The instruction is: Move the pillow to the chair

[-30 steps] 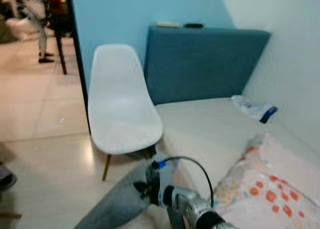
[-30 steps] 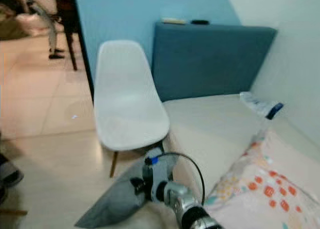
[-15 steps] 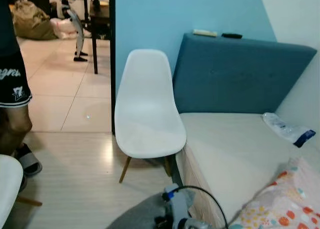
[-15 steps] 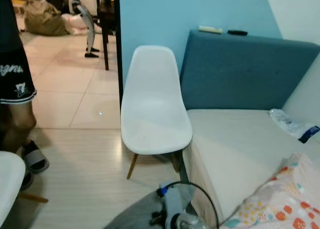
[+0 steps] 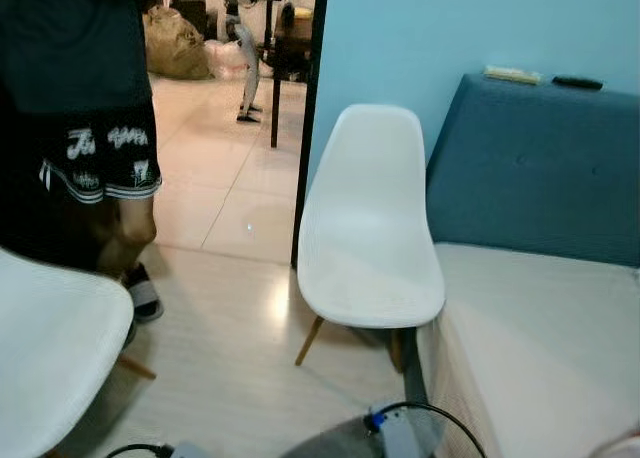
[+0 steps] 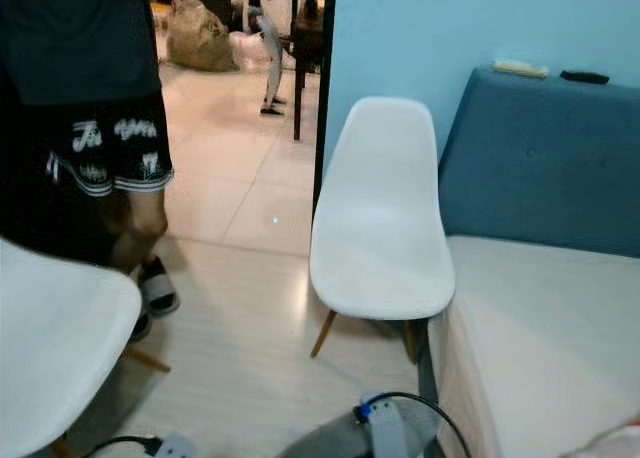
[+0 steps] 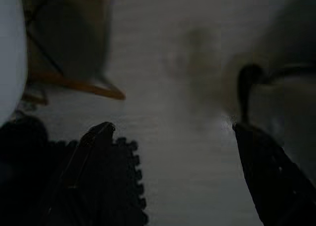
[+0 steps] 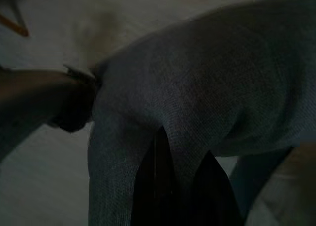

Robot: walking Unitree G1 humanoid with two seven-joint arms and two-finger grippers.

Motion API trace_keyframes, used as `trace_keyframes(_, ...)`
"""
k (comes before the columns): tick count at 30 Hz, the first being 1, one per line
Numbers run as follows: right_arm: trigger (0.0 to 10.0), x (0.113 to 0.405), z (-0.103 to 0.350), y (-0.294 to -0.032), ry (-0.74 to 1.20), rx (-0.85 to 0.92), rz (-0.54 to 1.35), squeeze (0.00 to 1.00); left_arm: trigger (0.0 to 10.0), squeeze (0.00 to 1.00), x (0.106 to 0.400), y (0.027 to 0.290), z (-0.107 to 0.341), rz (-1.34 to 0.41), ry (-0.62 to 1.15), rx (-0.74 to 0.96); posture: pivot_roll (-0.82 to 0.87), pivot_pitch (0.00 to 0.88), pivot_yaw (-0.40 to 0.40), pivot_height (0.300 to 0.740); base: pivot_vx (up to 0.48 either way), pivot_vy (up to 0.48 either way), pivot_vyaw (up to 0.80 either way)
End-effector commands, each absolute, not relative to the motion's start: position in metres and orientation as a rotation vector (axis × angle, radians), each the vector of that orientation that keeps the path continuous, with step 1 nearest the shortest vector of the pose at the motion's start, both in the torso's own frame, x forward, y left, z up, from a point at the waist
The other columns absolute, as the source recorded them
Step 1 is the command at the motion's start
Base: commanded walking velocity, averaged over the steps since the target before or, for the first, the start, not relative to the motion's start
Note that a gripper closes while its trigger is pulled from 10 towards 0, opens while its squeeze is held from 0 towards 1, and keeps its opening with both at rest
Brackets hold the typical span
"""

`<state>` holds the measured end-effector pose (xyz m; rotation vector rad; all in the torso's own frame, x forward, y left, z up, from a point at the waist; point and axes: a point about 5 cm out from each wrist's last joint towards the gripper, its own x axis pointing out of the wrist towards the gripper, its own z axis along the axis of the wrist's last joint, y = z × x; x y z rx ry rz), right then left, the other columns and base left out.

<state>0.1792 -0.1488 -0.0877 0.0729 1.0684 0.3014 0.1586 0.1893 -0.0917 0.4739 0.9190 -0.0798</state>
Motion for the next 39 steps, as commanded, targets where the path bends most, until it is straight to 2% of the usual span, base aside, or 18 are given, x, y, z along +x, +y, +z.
trace_keyframes(1, 10.0, 0.184, -0.085, -0.147, 1.038, 0.087, 0.297, 0.00, 10.0, 0.00, 0.153, 0.185, -0.095, -0.103, 0.947, 0.447, 0.18, 0.000, -0.097, 0.740, 0.000, 0.000, 0.76)
trace_keyframes(10, 10.0, 0.182, -0.086, -0.147, 1.040, 0.106, 0.274, 0.00, 10.0, 0.00, 0.150, 0.182, -0.097, -0.097, 0.996, 0.219, 0.17, 0.000, -0.092, 0.740, 0.000, 0.000, 0.76)
trace_keyframes(21, 10.0, 0.187, -0.084, -0.147, 1.027, 0.098, 0.276, 0.00, 10.0, 0.00, 0.152, 0.181, -0.096, -0.084, 0.987, 0.136, 0.18, 0.000, -0.098, 0.740, 0.000, 0.000, 0.76)
trace_keyframes(32, 10.0, 0.222, -0.064, -0.135, 0.870, 0.197, 0.269, 0.00, 10.0, 0.00, 0.157, 0.181, -0.094, -0.087, 0.969, 0.114, 0.18, 0.000, -0.097, 0.740, 0.000, 0.000, 0.76)
trace_keyframes(33, 10.0, 0.237, -0.054, -0.128, 0.811, 0.208, 0.292, 0.00, 10.0, 0.00, 0.157, 0.181, -0.094, -0.086, 0.970, 0.105, 0.18, 0.000, -0.097, 0.740, 0.000, 0.000, 0.76)
trace_keyframes(39, 10.0, 0.251, -0.042, -0.118, 0.751, 0.208, 0.343, 0.00, 10.0, 0.00, 0.155, 0.181, -0.095, -0.083, 0.973, 0.094, 0.18, 0.000, -0.103, 0.740, 0.000, 0.000, 0.76)
